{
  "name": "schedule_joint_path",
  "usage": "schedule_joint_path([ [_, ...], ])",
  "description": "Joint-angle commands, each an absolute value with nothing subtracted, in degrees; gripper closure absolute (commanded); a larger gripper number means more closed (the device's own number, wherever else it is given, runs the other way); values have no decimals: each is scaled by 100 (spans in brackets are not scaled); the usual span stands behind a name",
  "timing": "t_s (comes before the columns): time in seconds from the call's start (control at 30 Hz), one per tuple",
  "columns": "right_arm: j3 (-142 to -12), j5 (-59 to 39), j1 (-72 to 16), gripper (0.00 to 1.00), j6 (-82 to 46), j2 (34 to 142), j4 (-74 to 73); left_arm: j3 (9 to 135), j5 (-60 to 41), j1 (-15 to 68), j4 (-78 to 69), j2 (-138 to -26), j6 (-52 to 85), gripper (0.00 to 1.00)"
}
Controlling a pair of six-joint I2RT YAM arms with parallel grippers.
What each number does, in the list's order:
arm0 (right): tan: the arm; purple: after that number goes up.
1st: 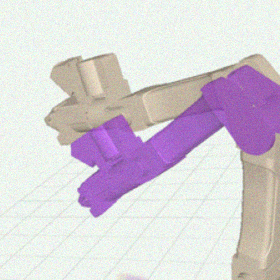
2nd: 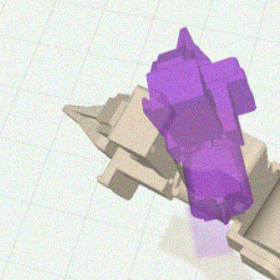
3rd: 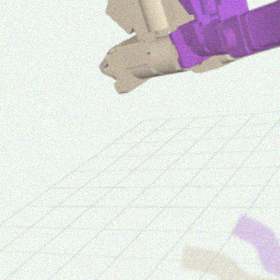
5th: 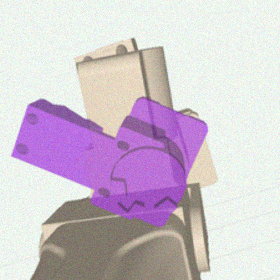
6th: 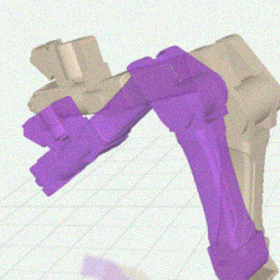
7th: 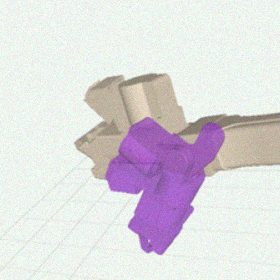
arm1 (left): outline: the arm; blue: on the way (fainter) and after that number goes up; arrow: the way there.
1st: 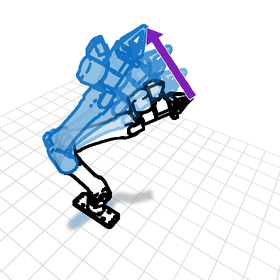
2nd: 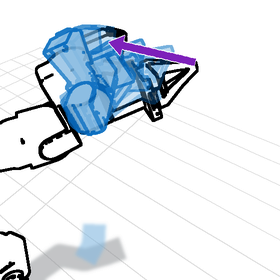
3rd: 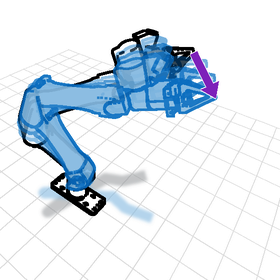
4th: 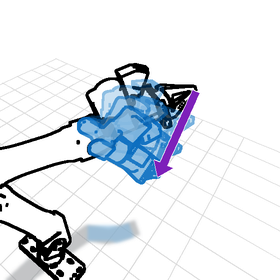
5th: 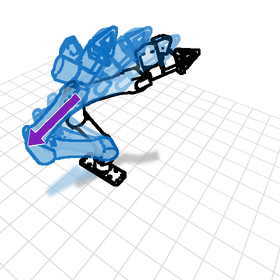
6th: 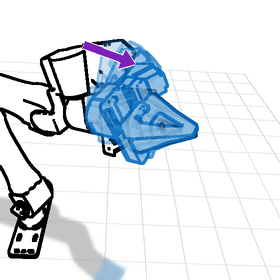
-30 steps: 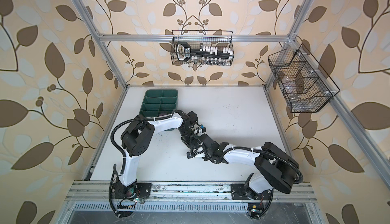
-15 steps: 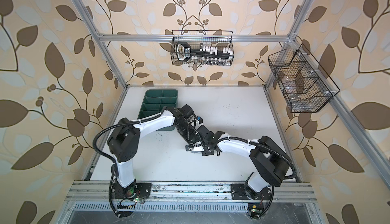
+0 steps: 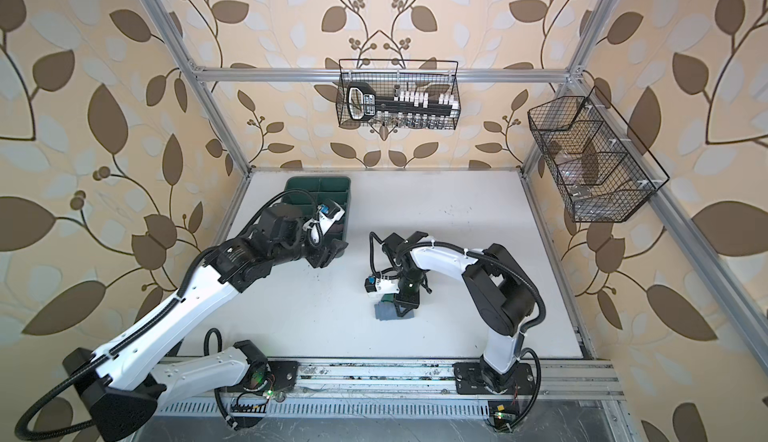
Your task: Roll the socks
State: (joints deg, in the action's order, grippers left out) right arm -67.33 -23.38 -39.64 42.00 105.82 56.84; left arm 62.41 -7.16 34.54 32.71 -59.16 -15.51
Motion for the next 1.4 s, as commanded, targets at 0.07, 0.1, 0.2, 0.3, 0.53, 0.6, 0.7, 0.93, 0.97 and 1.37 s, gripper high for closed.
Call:
schedule_joint_path([
  [0.07, -7091, -2925, -3804, 87, 4205, 11189, 6256, 5827, -1918, 3653, 3534, -5485, -2404, 30],
  [0.1, -7086, -2927, -3766, 87, 4224, 11227, 6214, 5783, -1901, 3757, 3627, -5491, -2515, 30],
  [0.2, -7328, -2860, -3659, 85, 4296, 11341, 6166, 5541, -1489, 4386, 3735, -5617, -2816, 30],
  [0.3, -7468, -2858, -3555, 84, 4367, 11482, 6153, 5103, -828, 5289, 3407, -5886, -3084, 30],
  [0.53, -7767, -2874, -3415, 84, 4467, 11807, 6263, 4641, -110, 6314, 2173, -7361, -3376, 30],
  [0.6, -7815, -2983, -3406, 83, 4515, 11847, 6310, 4645, -13, 6331, 1792, -7860, -3328, 30],
  [0.7, -7821, -3071, -3410, 83, 4544, 11867, 6328, 4756, 341, 6334, 1356, -8552, -3228, 31],
  [0.93, -7780, -3227, -3388, 84, 4619, 11788, 6328, 4685, 1041, 6335, 481, -9291, -3228, 33],
  [0.97, -7772, -3266, -3391, 84, 4626, 11757, 6324, 4693, 1116, 6331, 445, -9383, -3234, 35],
  [1.37, -7362, -3696, -2941, 75, 4476, 10810, 5620, 4961, 978, 6239, 1033, -9901, -2806, 91],
])
